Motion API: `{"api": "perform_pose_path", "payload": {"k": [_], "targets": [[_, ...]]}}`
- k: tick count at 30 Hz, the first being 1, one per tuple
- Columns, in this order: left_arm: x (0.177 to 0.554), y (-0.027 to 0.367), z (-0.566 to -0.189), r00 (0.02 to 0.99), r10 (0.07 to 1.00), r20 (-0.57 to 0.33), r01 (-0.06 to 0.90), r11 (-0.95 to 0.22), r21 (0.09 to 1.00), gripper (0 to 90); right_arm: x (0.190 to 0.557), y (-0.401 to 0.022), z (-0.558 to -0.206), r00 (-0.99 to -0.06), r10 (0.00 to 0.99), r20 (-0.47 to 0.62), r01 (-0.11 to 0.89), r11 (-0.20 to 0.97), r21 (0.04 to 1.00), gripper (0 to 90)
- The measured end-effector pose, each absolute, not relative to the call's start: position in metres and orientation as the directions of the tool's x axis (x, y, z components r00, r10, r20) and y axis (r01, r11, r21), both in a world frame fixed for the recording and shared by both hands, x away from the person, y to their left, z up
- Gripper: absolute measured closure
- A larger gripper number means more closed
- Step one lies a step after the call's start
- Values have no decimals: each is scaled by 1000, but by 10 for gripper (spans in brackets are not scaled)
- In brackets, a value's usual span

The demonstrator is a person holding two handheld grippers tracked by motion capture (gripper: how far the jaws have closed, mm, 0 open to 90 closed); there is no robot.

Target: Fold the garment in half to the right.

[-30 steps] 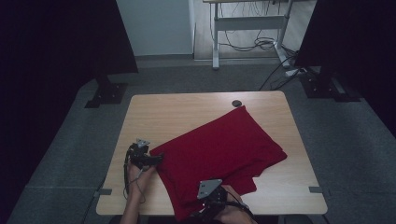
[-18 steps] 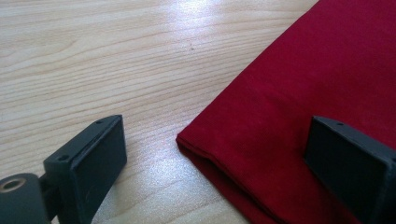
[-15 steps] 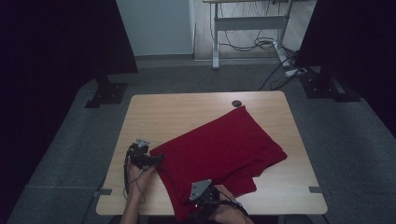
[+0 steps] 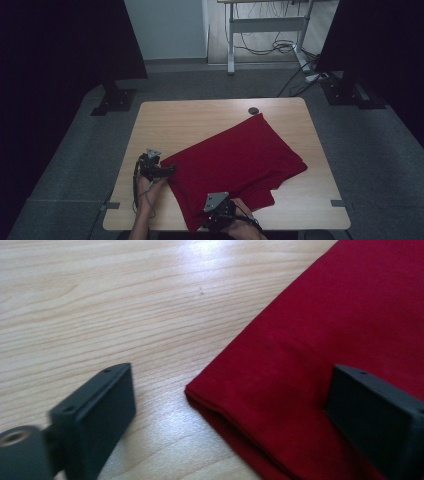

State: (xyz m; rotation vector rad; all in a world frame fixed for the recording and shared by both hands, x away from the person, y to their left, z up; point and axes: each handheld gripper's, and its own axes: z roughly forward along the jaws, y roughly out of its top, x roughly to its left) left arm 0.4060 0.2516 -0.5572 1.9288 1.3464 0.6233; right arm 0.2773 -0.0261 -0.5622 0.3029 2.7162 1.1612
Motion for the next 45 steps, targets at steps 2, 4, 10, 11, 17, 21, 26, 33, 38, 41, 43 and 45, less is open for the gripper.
{"api": "perform_pose_path", "payload": {"k": [2, 4, 10, 11, 17, 21, 26, 33, 38, 41, 43, 45], "targets": [[406, 248, -557, 352, 936, -5, 597, -221, 771, 151, 277, -26, -562, -965, 252, -77, 118, 676, 728, 288], [406, 248, -557, 352, 936, -5, 597, -221, 771, 209, 277, -20, -560, -966, 245, -89, 110, 693, 712, 288], [402, 245, -556, 404, 913, -62, 575, -201, 793, 409, 276, -15, -557, -962, 266, -61, 146, 692, 707, 488], [402, 245, -556, 404, 913, -62, 575, -201, 793, 670, 276, -15, -557, -962, 266, -61, 146, 692, 707, 488], [401, 244, -557, 436, 895, -95, 575, -196, 794, 790, 277, -19, -557, -940, 337, -54, 199, 669, 716, 729], [398, 244, -556, 451, 889, -80, 565, -215, 796, 807, 278, -22, -557, -940, 342, -21, 222, 655, 722, 750], [397, 248, -555, 442, 889, -122, 584, -181, 791, 821, 280, -26, -557, -948, 317, 14, 225, 639, 735, 779], [395, 248, -538, 464, 881, -88, 540, -203, 817, 836, 280, -34, -542, -947, 321, 4, 208, 604, 770, 819], [394, 248, -523, 484, 871, -85, 502, -197, 842, 837, 282, -46, -527, -935, 354, -3, 208, 557, 804, 823], [396, 244, -509, 507, 860, -60, 469, -217, 856, 837, 282, -46, -527, -935, 354, -3, 208, 557, 804, 823], [398, 239, -500, 518, 854, -45, 439, -221, 871, 837, 284, -59, -515, -922, 387, -11, 208, 520, 828, 824], [398, 223, -488, 524, 851, 38, 340, -250, 907, 837, 286, -70, -509, -911, 412, -16, 210, 498, 842, 823]]}}
